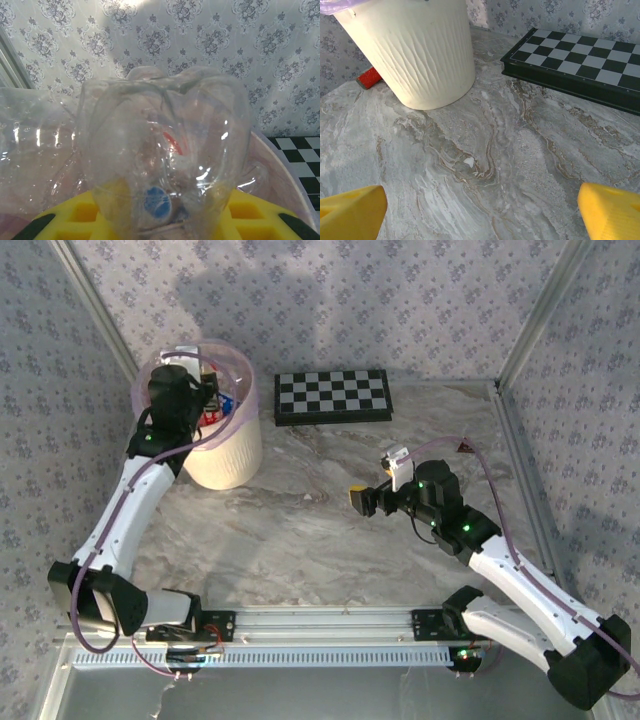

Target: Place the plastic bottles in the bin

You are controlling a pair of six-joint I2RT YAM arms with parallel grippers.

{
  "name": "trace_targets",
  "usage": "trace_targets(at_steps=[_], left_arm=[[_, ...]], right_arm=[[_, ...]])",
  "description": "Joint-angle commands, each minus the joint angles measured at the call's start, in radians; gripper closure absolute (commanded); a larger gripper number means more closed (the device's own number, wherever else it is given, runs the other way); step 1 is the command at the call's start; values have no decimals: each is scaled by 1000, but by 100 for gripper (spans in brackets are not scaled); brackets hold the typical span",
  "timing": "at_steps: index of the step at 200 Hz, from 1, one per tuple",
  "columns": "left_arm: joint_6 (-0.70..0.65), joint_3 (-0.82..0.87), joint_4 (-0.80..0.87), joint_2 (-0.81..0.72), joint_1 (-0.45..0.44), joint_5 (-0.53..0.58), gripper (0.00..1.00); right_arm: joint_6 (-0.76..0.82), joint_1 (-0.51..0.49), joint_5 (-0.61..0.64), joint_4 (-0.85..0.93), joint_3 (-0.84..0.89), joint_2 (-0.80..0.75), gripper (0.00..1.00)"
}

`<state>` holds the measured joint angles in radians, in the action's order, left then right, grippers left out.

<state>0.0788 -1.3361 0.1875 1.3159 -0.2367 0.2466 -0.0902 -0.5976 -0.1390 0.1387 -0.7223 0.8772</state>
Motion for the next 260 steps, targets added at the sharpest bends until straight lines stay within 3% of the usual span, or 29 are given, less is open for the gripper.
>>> trace_targets(at_steps=[1, 14, 44, 63, 86, 105, 133, 147, 175, 189, 218, 260], left_arm=[[4, -58, 126, -4, -4, -57, 73], [14, -152, 184, -2, -4, -102, 54], [11, -352, 292, 13, -4, -127, 27], [-1, -445, 328, 32, -3, -113, 18], [-7, -555, 367, 85, -3, -88, 17], [19, -638, 379, 145, -3, -76, 25], [97, -768, 409, 247, 24, 33, 56], [152, -827, 434, 299, 65, 2, 69], [150, -867, 534, 374, 65, -33, 85], [133, -757, 543, 336, 33, -1, 91], [148, -339, 360, 141, -16, 16, 94], [185, -79, 300, 5, -2, 63, 96]], right_arm=[[-8, 4, -5, -11, 1, -2, 0], [-11, 4, -7, -15, 1, 1, 0], [-20, 2, -13, -27, 4, 11, 0], [-19, 2, -18, -28, 3, 17, 0], [-16, 1, -24, -24, -3, 23, 0], [-15, 1, -25, -20, -8, 26, 0], [-15, -1, -22, -5, -9, 20, 0], [-16, -2, -18, 3, -8, 15, 0], [-16, -4, -8, 14, -7, 6, 0], [-14, -4, 2, 21, -4, -4, 0], [-10, -2, 6, 21, 5, -7, 0], [-12, -4, -14, 3, -8, 34, 0]])
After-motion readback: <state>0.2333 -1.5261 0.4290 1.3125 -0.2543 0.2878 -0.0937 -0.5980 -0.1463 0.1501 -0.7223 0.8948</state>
